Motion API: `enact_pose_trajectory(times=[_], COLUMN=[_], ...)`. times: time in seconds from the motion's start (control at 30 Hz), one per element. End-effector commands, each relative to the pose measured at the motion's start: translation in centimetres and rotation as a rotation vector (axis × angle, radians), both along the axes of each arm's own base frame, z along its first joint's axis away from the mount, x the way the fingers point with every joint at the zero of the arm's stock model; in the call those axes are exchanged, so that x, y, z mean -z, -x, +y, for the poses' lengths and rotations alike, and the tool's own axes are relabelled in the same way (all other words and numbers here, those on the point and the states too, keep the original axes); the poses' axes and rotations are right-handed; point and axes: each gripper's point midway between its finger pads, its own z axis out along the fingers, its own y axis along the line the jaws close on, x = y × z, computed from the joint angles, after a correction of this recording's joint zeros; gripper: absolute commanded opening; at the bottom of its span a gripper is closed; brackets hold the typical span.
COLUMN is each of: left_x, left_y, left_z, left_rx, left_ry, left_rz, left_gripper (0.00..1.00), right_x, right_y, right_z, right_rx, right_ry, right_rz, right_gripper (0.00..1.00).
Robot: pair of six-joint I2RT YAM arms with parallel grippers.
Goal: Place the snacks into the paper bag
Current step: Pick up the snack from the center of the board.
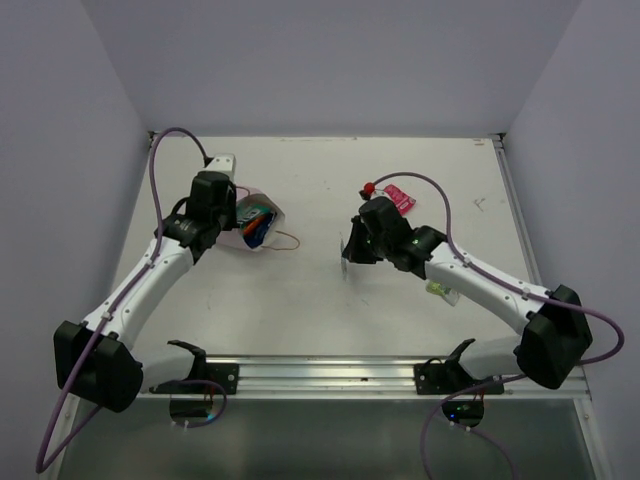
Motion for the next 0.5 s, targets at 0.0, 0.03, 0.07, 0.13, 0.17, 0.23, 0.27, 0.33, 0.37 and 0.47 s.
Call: enact_pose_trajectory(times=[0.0,0.03,0.07,0.13,0.17,0.23,0.27,0.33,0.37,0.47], left_x=[-2.7,-2.8,-2.7,-2.5,-2.4,-2.2,-2.0,-1.9,-1.9,-2.2], left_y=[-1.2,-1.3,-1.2,-1.3,-1.3,-1.3,-1.3,-1.3,-1.4,-1.4], left_z=[-0.1,-0.2,-0.2,-0.5,-0.6,-1.1,-1.2,-1.6,-1.8,-2.1], left_rx=[-0.037,-0.038,-0.038,-0.034,-0.032,-0.023,-0.023,-0.015,-0.011,-0.011], left_ry=[0.052,0.055,0.058,0.072,0.078,0.097,0.105,0.122,0.134,0.156], left_rz=[-0.070,-0.071,-0.068,-0.059,-0.054,-0.044,-0.037,-0.026,-0.022,-0.025], left_gripper=[0.00,0.00,0.00,0.00,0.00,0.00,0.00,0.00,0.00,0.00], right_x=[-4.2,-5.6,-6.3,-8.1,-8.9,-10.4,-11.0,-12.7,-13.6,-16.2], right_y=[-0.1,-0.2,-0.3,-0.7,-0.8,-1.1,-1.3,-1.6,-1.6,-2.1], right_z=[0.4,0.4,0.4,0.7,0.8,1.3,1.6,2.5,3.0,4.1], right_rx=[0.037,0.047,0.053,0.060,0.063,0.063,0.064,0.043,0.041,0.032], right_ry=[-0.092,-0.124,-0.141,-0.183,-0.205,-0.243,-0.259,-0.318,-0.352,-0.448], right_rz=[-0.051,-0.073,-0.088,-0.123,-0.139,-0.165,-0.173,-0.195,-0.203,-0.241], right_gripper=[0.00,0.00,0.00,0.00,0.00,0.00,0.00,0.00,0.00,0.00])
